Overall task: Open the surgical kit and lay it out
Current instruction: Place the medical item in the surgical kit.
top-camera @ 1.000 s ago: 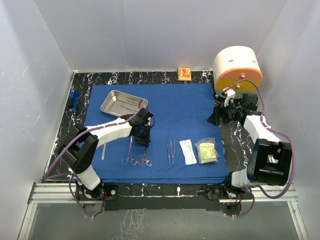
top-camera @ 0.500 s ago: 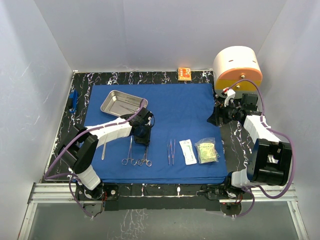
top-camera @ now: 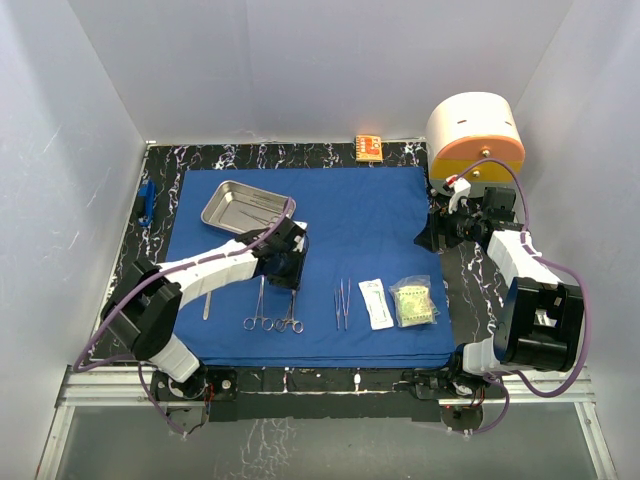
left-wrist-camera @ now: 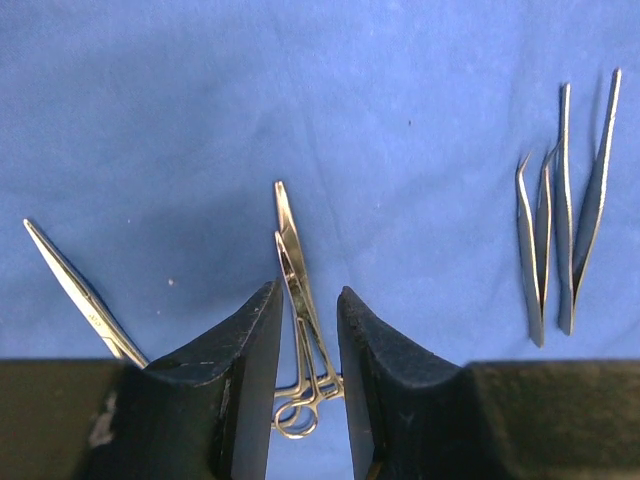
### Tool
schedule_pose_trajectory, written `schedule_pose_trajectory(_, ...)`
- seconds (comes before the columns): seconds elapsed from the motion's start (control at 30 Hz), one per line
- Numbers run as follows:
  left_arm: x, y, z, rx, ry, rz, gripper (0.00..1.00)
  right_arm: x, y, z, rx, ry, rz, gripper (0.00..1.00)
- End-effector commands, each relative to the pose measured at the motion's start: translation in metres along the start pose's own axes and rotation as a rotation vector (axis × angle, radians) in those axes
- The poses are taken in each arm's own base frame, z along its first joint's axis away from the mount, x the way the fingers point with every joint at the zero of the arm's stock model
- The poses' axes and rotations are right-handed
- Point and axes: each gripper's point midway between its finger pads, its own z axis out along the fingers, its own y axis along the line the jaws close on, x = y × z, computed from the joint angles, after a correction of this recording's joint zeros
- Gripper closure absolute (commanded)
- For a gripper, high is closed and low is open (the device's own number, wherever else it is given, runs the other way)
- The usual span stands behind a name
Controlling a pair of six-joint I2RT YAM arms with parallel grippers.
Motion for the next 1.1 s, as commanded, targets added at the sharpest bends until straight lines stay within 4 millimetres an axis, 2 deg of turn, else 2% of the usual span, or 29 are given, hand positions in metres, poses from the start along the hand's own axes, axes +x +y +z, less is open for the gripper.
schedule_pose_trajectory(0.0, 0.012, 0.002, -0.01, 0.015, 0.012, 0.032, 0.72, -0.006, -0.002, 0.0, -0.003, -0.028, -0.034, 0.27)
schedule_pose_trajectory(0.3, 0.026, 0.001, -0.005, 0.025, 0.05, 0.041, 0.72, -0.005, -0.003, 0.001, -0.002, -0.023, -0.032, 0.27)
schedule_pose_trajectory(0.5, 0.024, -0.006, -0.004, 0.037, 0.045, 0.071, 0.71, -0.004, -0.003, 0.001, -0.003, -0.021, -0.03, 0.27)
schedule_pose_trajectory(1.07, 0.031, -0.001, 0.006, 0.015, 0.065, 0.096, 0.73, -0.004, -0.002, 0.001, -0.01, -0.019, -0.03, 0.27)
